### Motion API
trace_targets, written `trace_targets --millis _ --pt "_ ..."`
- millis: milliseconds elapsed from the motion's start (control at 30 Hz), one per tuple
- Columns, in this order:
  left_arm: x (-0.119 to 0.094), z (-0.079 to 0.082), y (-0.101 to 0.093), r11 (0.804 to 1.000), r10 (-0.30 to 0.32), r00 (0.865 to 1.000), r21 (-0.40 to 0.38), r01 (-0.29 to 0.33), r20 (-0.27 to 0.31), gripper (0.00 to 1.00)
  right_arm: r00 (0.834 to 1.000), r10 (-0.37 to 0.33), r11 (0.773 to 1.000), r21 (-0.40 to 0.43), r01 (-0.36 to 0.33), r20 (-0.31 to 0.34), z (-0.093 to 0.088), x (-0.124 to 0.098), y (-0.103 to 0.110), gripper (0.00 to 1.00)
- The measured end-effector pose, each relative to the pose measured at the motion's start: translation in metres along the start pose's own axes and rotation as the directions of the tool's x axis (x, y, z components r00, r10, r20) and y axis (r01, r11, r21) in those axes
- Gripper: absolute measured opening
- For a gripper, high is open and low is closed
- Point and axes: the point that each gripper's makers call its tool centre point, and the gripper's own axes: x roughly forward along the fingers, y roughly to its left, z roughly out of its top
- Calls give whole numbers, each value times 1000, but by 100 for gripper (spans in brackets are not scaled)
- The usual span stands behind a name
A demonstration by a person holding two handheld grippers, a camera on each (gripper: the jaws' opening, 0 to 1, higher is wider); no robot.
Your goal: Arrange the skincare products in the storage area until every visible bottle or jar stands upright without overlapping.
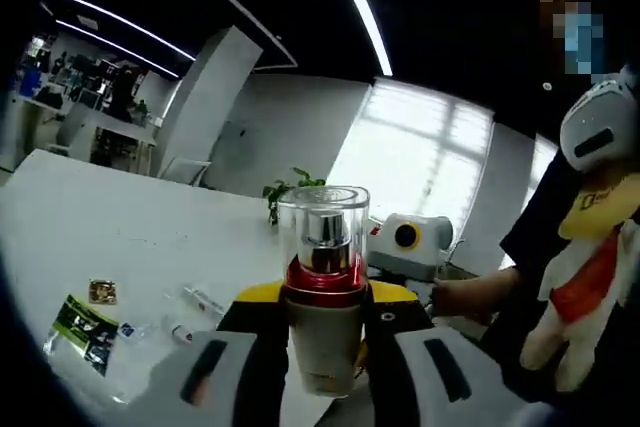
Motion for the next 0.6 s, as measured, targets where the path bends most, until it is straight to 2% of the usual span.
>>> trace_targets --millis 100,167,233,267,367,500,600 --pt "5 3 -16 994 -93 995 46 95 -44 23 992 123 992 -3 -123 -38 6 -1 15 32" --pt "8 3 -26 984 -150 985 85 157 -83 23 984 162 986 47 -159 -69 5 -1 22 31" --pt "10 8 -23 985 -149 986 78 155 -77 23 992 114 993 20 -113 -52 10 0 18 30" --pt "10 10 -22 983 -160 984 81 167 -78 23 997 70 997 -27 -71 -42 12 0 14 30" --pt "14 14 -19 983 -164 985 73 168 -62 24 1000 -17 1000 -23 17 -16 17 -1 7 29" --pt "18 22 -19 986 -155 988 59 156 -14 24 997 -71 997 -17 71 15 24 -2 3 29" --pt "21 27 -11 995 -97 995 35 96 23 25 986 -163 986 -19 163 22 29 -4 -9 28"
